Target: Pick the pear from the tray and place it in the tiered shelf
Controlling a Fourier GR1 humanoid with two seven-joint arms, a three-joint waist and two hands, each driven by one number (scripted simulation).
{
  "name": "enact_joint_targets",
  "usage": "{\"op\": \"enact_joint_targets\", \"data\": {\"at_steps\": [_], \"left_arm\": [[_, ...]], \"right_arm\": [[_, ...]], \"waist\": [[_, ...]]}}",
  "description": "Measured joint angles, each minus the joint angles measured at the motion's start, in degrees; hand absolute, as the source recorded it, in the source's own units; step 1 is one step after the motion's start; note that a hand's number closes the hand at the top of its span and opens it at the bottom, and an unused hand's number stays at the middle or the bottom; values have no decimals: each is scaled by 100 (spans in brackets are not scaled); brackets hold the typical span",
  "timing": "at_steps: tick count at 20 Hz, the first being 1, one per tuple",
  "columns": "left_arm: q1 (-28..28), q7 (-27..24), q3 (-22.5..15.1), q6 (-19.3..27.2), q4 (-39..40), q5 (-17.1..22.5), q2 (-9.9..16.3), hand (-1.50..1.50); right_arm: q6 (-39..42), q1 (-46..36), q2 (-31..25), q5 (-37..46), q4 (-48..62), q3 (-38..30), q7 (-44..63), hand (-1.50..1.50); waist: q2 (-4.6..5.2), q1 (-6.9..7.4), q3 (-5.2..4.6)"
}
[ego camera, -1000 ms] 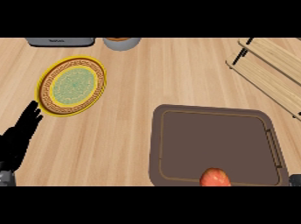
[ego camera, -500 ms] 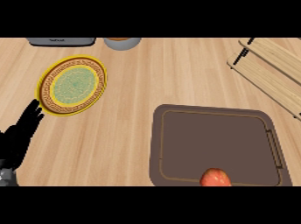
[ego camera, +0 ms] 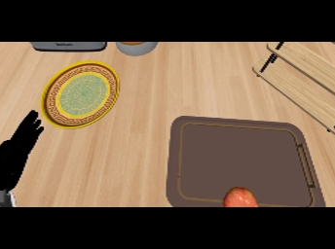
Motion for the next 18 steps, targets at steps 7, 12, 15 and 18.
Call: {"op": "enact_joint_targets", "data": {"at_steps": [7,12,15,18], "left_arm": [[-19,-120,5,-47,129,-86,-40,0],[-95,-84,41,-28,168,-112,-59,0],[-104,-151,12,-19,238,-168,-119,0],[-133,-128,77,-57,267,-149,-83,0]], "right_arm": [[-975,182,-238,-165,917,-339,-273,150],[-1476,301,-471,-234,1524,-538,-380,-150],[-1577,364,-556,-266,1874,-461,-560,-150],[-1705,480,-682,-498,1911,-539,-814,-150]], "waist": [[12,12,1],[11,9,0],[8,11,-2],[1,-2,-4]]}}
